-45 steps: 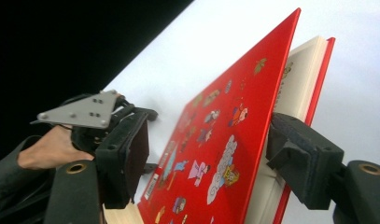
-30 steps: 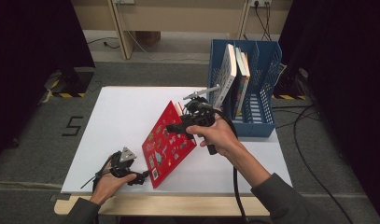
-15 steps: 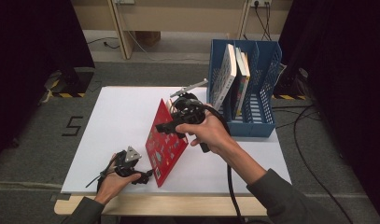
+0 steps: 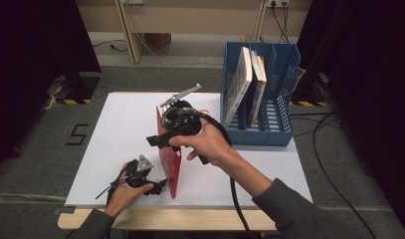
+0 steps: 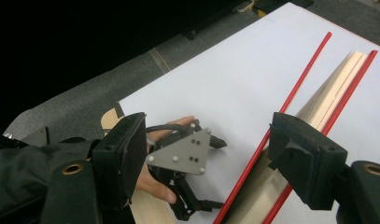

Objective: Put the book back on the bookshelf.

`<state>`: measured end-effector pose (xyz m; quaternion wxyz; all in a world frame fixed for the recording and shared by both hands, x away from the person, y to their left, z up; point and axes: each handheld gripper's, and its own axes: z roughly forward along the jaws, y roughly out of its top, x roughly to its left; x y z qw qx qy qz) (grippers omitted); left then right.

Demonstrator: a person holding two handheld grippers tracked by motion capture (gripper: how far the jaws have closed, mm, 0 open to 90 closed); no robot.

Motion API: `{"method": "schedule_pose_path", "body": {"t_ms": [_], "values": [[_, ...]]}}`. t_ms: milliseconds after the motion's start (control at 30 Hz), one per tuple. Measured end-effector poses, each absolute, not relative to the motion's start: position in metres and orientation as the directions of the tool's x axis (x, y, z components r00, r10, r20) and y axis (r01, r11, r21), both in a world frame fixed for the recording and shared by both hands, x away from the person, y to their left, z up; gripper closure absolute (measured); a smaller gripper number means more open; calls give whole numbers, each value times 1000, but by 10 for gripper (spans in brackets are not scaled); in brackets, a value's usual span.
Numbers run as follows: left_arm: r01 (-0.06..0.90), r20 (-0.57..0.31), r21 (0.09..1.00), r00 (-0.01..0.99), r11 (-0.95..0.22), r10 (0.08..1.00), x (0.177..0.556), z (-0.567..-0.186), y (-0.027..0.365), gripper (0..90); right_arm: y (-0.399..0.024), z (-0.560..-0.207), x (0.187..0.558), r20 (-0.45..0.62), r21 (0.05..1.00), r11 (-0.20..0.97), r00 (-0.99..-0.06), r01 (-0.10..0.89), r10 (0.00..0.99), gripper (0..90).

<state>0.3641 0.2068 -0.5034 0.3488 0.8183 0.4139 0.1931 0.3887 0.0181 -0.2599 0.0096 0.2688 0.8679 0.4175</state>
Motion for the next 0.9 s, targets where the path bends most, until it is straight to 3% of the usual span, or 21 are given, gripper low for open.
{"method": "schedule_pose_path", "body": {"t_ms": [900], "values": [[541,16,738,582,-403,813,364,-504,207,14,31,-249,385,215,747,498,-869,440,446,272]]}}
